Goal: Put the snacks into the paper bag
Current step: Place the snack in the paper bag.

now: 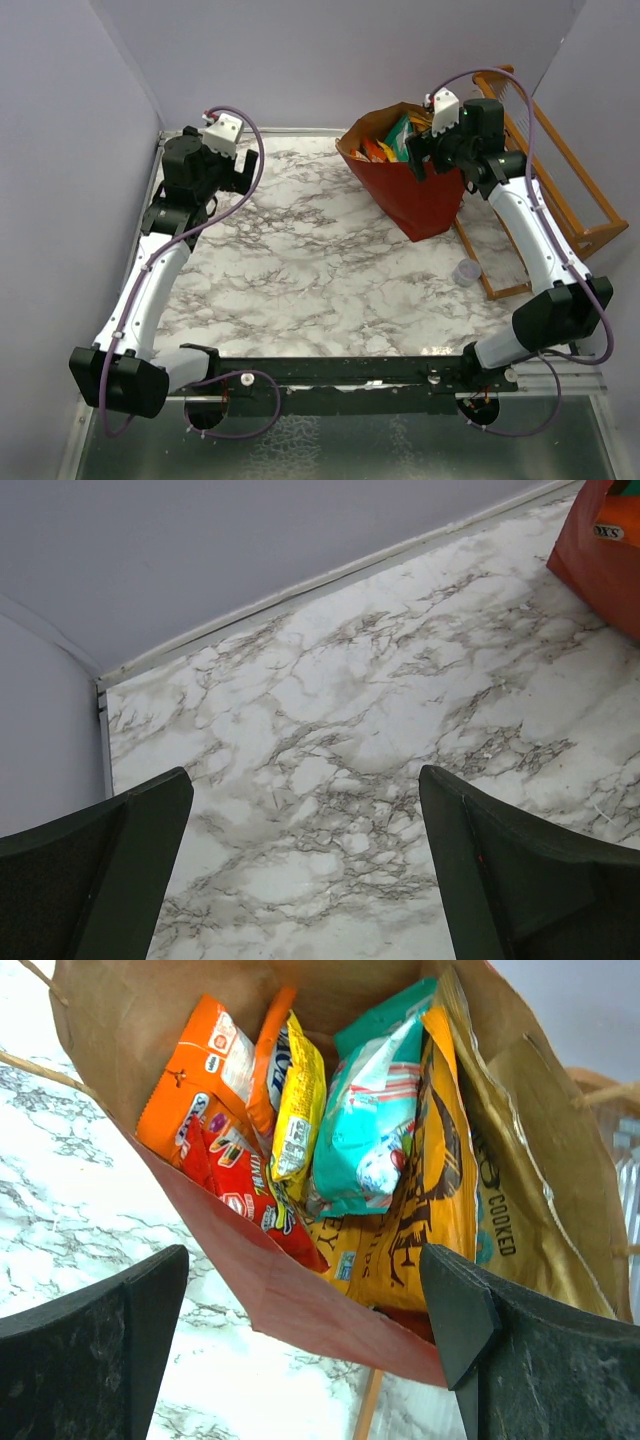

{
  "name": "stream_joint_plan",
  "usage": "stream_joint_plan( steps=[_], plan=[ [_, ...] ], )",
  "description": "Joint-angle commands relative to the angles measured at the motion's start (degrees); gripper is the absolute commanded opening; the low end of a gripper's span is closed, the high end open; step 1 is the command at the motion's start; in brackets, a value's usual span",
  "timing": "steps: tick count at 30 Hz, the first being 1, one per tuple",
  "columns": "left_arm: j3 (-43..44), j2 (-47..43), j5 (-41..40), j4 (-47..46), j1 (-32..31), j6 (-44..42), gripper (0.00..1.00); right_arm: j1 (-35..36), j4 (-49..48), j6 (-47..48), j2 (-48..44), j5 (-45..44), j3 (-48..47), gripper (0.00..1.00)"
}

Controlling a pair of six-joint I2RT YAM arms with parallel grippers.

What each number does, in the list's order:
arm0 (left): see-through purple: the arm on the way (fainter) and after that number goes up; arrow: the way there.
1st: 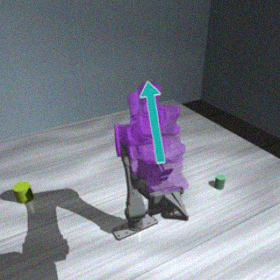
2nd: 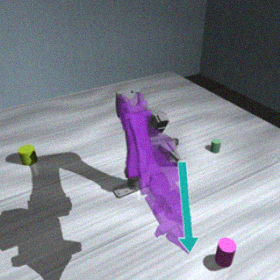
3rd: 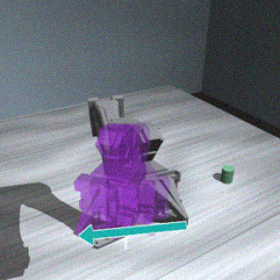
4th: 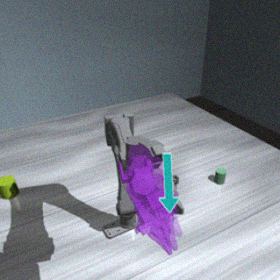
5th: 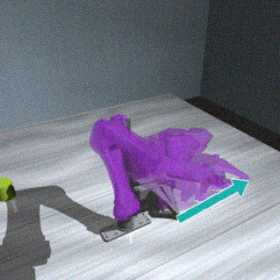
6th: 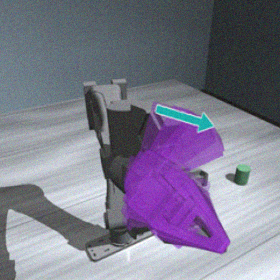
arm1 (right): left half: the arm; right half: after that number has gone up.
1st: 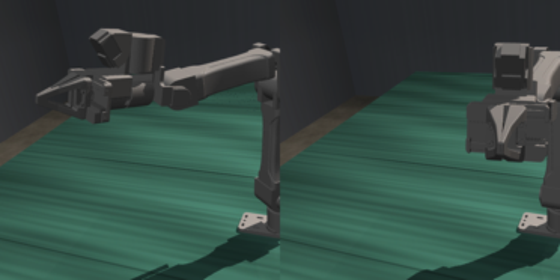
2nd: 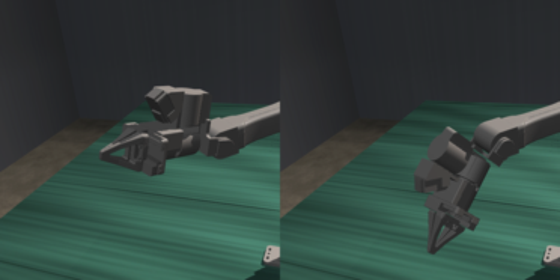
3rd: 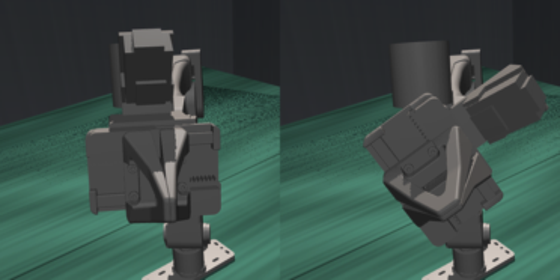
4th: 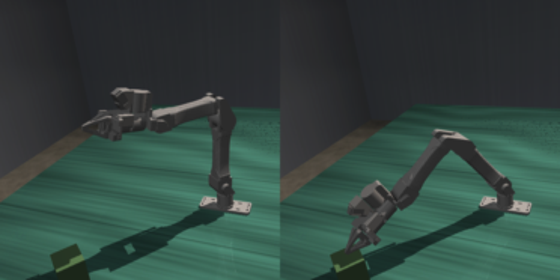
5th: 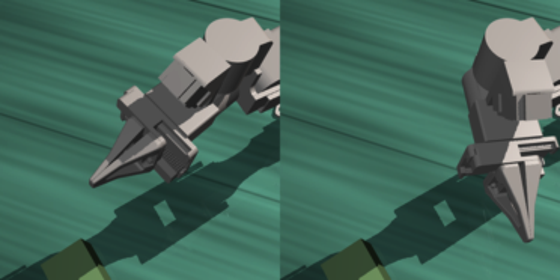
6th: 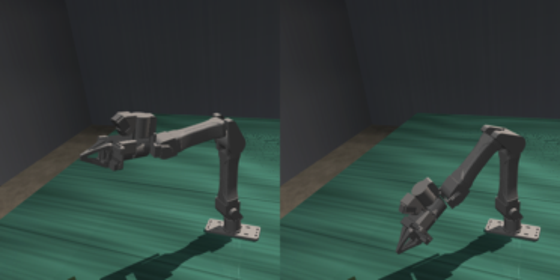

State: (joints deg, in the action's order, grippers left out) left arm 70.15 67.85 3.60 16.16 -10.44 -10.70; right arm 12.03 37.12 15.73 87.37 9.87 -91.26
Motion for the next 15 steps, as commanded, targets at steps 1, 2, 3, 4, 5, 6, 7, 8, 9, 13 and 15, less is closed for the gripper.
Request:
stream_joint_plan(
  steps=[1, 2, 3, 4, 5, 6, 7, 8, 9, 13, 15],
  plan=[
    [-2.0, -2.3, -3.9, -3.3, 0.8, 1.3, 0.99, 0.0, -2.7, -2.7, -4.1, -4.6, 3.0, 0.99],
    [-2.1, -2.4, -4.3, -3.5, 0.9, 1.4, 0.99, 0.0, -3.1, -2.2, -5.1, -4.8, 3.9, 0.99],
    [-2.1, -2.5, -4.4, -3.4, 1.1, 1.5, 0.99, 0.0, -3.6, -1.7, -6.6, -5.2, 5.0, 0.99],
    [-2.1, -2.6, -4.4, -3.3, 1.3, 1.4, 0.99, 0.0, -4.0, -0.8, -7.8, -5.6, 6.1, 0.99],
    [-2.0, -2.6, -4.4, -3.1, 1.4, 1.3, 0.99, -0.1, -4.5, 0.5, -9.1, -5.8, 7.2, 0.99],
    [-2.0, -2.6, -4.4, -2.8, 1.7, 1.4, 0.99, 0.0, -4.8, 1.6, -10.2, -6.2, 8.1, 0.99],
    [-1.9, -2.6, -4.3, -2.5, 1.8, 1.5, 0.99, 0.0, -4.7, 2.8, -11.2, -6.3, 8.9, 0.99],
    [-1.9, -2.6, -4.1, -2.2, 2.1, 1.6, 0.99, -0.1, -4.2, 3.8, -12.3, -6.4, 9.4, 0.99],
    [-2.0, -2.7, -4.3, -1.9, 2.3, 1.6, 0.99, 0.0, -3.7, 4.4, -13.0, -6.8, 10.0, 0.99],
    [-3.4, -4.3, -9.4, -2.9, 2.8, 3.7, 0.99, 0.0, -2.2, 3.8, -17.0, -7.4, 12.4, 0.99],
    [-4.5, -5.3, -9.3, -3.2, 3.0, 3.1, 0.99, 0.0, -1.6, 2.2, -19.1, -7.3, 13.3, 0.99]
  ],
)
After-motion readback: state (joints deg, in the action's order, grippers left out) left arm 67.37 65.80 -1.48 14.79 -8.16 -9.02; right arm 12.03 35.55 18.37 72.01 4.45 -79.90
